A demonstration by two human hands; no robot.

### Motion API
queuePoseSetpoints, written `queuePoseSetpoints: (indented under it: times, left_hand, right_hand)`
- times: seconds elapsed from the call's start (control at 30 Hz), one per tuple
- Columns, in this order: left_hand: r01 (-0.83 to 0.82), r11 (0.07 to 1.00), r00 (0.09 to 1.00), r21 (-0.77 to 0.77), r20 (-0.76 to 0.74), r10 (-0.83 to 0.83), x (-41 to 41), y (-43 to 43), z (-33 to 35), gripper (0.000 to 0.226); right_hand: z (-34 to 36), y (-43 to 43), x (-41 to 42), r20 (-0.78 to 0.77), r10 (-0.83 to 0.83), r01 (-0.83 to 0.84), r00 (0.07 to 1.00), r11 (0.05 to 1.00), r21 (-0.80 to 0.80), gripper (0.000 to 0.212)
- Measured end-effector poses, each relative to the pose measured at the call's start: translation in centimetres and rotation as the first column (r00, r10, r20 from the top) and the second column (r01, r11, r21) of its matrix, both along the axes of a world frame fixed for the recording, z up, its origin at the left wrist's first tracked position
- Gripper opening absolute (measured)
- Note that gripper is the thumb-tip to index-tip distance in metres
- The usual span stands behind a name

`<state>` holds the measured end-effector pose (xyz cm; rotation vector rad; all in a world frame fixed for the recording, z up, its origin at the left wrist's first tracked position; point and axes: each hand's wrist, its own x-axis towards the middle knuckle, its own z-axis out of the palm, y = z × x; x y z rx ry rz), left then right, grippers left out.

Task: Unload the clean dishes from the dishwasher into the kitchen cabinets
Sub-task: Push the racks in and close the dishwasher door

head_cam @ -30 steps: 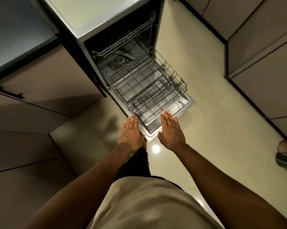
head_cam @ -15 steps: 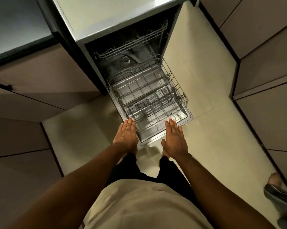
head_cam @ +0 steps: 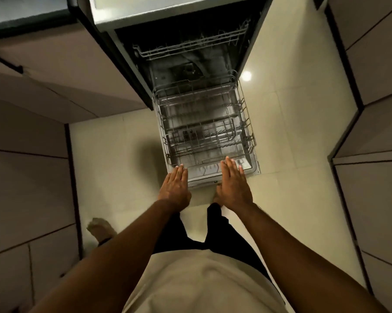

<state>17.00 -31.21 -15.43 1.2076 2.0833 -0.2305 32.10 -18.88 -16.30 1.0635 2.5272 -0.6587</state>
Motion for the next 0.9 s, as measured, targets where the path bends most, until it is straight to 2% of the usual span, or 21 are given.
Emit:
queuePoseSetpoints:
  times: [0.3,0.67,0.9]
  left_hand:
    - [-0.174,0.984,0.985,0.031,0.015,0.173,4.2,-3.5,-1.3,0.08]
    - [-0.286,0.955,0.957,0.079,0.068,0.281,9.5,-5.4,-4.7,0.075]
    - [-0.35,0.934,0.937,0.068,0.03,0.348,12.0,-2.5,-10.2,0.077]
  right_hand:
    - [-1.1,-0.4,2.5,-0.001,0.144,-0.144,0.99,0.989,-0.023,0.076]
    - [-4.2,-0.1,7.5,0.051,0.159,-0.158,0.986,0.987,-0.02,0.082]
    - [-11.5,3.4,8.8,0.001,0.195,-0.195,0.981,0.98,-0.048,0.082]
